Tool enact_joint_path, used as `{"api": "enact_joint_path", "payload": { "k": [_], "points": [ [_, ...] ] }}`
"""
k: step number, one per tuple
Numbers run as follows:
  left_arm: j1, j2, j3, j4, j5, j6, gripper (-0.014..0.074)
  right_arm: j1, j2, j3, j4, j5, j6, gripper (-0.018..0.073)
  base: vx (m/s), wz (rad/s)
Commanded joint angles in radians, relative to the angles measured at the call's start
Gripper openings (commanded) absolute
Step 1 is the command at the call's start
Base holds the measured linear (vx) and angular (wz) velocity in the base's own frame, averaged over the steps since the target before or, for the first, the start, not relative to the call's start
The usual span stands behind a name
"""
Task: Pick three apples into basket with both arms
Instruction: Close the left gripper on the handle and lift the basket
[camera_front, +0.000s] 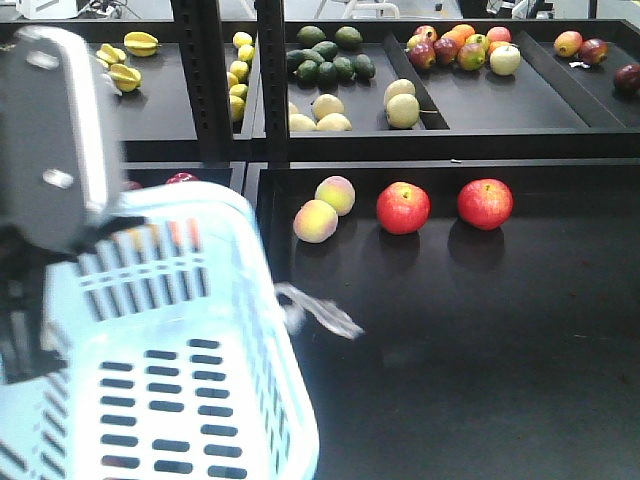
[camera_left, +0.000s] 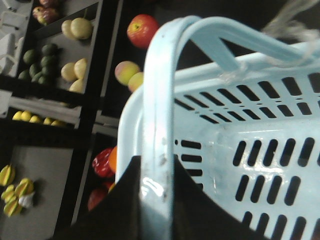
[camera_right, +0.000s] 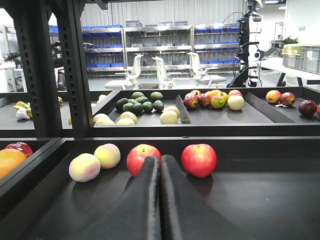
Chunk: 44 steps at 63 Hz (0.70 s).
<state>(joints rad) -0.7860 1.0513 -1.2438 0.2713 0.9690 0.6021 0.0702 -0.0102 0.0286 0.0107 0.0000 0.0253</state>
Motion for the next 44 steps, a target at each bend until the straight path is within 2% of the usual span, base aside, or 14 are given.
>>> {"api": "enact_joint_path", "payload": {
  "k": [1,7,44],
  "points": [
    [-0.002,-0.071,-0.033,0.096,-0.030,-0.090,-0.0006,0.001,-0.008,0.014,-0.003,-0.073,-0.007,-0.0009,0.00,0.00],
    [-0.002,-0.109,-0.033,0.115,-0.005,-0.116,-0.0006,0.001,-0.008,0.014,-0.003,-0.073,-0.007,-0.0009,0.00,0.00],
    [-0.002,-0.153,-0.033,0.111,0.000,-0.116,-0.0006,0.001,-0.008,0.014,-0.003,-0.073,-0.007,-0.0009,0.00,0.00]
  ]
}}
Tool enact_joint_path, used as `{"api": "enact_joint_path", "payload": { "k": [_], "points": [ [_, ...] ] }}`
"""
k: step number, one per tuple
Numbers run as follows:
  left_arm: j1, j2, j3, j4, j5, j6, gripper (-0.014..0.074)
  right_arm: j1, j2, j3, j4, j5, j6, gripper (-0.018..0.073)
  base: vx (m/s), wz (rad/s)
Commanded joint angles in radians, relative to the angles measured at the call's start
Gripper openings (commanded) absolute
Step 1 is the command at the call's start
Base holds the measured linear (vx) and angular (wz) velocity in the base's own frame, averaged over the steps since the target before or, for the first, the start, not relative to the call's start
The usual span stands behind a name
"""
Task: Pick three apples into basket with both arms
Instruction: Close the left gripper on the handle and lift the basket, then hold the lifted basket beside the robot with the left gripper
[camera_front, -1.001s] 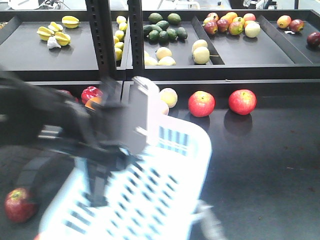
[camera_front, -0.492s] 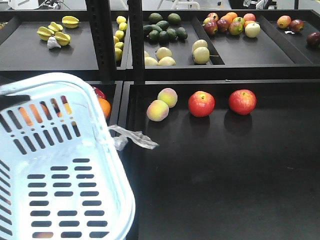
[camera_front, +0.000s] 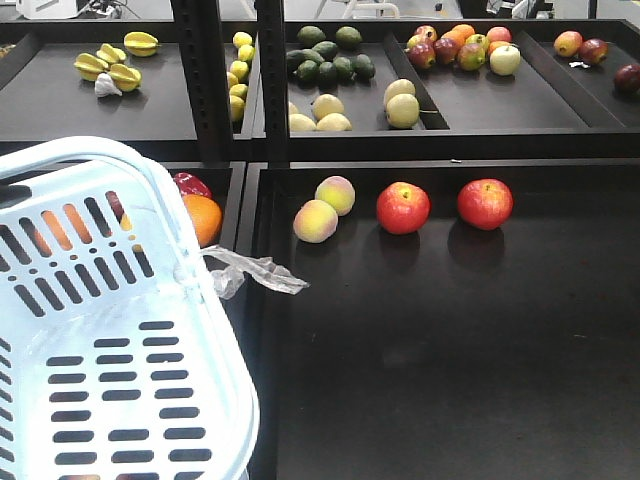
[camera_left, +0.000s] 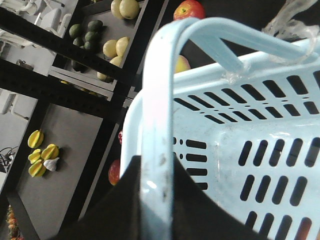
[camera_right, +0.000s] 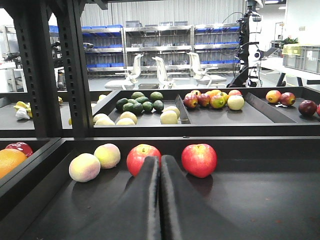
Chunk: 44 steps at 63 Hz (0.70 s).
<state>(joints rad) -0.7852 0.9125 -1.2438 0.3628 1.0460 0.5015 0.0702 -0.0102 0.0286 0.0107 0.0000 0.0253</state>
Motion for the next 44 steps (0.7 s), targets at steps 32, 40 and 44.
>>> {"api": "enact_joint_path", "payload": {
  "k": [32,40,44],
  "points": [
    [-0.003,-0.014,-0.033,0.014,-0.077,-0.015,-0.0006,0.001,-0.008,0.014,-0.003,-0.073,-0.007,-0.0009,0.00,0.00],
    [-0.003,-0.014,-0.033,0.013,-0.077,-0.015,-0.0006,0.001,-0.008,0.014,-0.003,-0.073,-0.007,-0.0009,0.00,0.00],
    [-0.003,-0.014,-0.033,0.013,-0.077,-0.015,-0.0006,0.001,-0.008,0.014,-0.003,-0.073,-0.007,-0.0009,0.00,0.00]
  ]
}}
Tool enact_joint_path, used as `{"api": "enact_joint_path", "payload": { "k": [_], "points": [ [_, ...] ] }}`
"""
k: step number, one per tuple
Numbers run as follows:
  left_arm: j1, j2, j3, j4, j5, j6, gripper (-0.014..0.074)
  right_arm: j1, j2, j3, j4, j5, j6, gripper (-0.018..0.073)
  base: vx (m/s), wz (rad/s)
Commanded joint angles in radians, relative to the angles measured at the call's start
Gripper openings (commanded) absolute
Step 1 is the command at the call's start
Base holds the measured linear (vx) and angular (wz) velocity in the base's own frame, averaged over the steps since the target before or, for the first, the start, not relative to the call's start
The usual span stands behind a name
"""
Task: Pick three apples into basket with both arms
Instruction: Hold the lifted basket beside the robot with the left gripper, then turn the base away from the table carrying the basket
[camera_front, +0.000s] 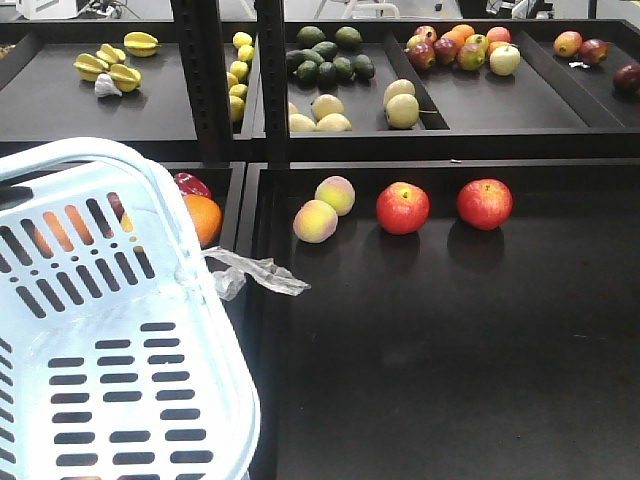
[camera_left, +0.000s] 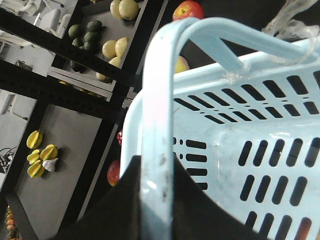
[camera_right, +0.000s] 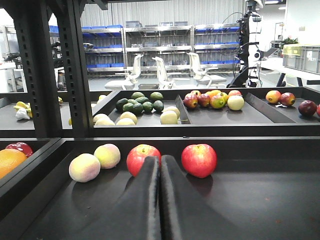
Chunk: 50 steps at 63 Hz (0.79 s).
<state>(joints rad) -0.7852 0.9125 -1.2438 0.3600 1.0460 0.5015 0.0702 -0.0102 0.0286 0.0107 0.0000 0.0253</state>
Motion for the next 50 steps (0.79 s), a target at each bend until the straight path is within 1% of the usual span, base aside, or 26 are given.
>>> {"api": "enact_joint_path", "payload": {
  "k": [1,26,50],
  "points": [
    [-0.003,-0.014,-0.033,0.016,-0.077,-0.015,-0.0006,0.001,-0.008,0.014,-0.003,-0.073,-0.007,-0.0009,0.00,0.00],
    [-0.003,-0.014,-0.033,0.016,-0.077,-0.015,-0.0006,0.001,-0.008,0.014,-0.003,-0.073,-0.007,-0.0009,-0.01,0.03],
    [-0.003,-0.014,-0.033,0.016,-0.077,-0.015,-0.0006,0.001,-0.008,0.014,-0.003,-0.073,-0.007,-0.0009,-0.04,0.17]
  ]
}}
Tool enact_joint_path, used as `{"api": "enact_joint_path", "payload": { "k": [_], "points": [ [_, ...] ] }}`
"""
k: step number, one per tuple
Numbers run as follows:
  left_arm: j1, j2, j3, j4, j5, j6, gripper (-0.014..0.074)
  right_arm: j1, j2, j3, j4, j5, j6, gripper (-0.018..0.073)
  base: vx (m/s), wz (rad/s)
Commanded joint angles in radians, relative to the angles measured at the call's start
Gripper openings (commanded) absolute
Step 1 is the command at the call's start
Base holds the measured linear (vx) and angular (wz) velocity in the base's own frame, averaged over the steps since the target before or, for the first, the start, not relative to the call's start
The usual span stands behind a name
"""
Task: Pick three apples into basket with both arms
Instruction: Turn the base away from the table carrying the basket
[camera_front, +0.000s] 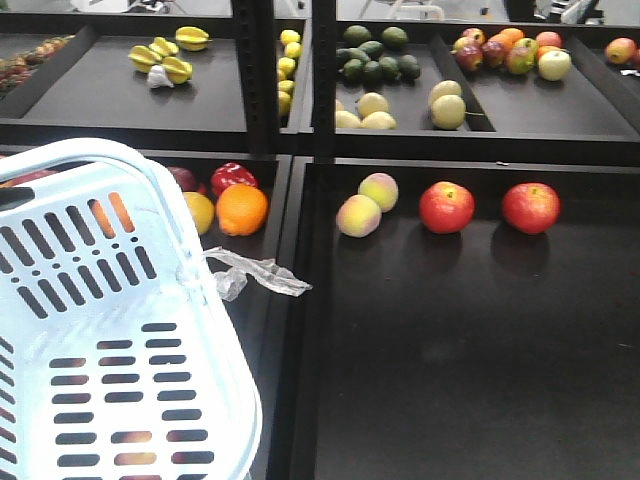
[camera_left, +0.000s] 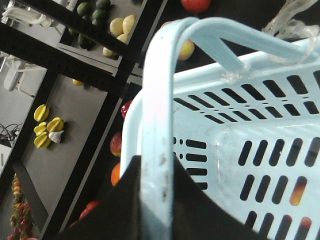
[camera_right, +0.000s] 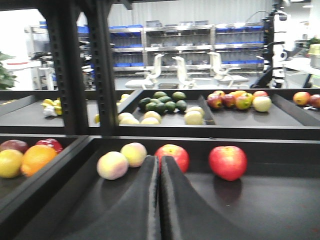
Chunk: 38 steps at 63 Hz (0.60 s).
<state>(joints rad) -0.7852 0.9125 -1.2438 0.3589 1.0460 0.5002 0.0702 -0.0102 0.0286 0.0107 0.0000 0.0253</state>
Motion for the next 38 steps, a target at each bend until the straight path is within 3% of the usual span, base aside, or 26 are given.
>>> {"api": "enact_joint_path", "payload": {
  "k": [1,38],
  "points": [
    [-0.003,-0.014,-0.033,0.017,-0.077,-0.014,-0.0006,0.001,-0.008,0.014,-0.003,-0.073,-0.007,-0.0009,-0.06,0.26],
    [-0.003,-0.014,-0.033,0.017,-0.077,-0.014,-0.0006,0.001,-0.008,0.014,-0.003,-0.073,-0.007,-0.0009,-0.08,0.35]
  ]
}}
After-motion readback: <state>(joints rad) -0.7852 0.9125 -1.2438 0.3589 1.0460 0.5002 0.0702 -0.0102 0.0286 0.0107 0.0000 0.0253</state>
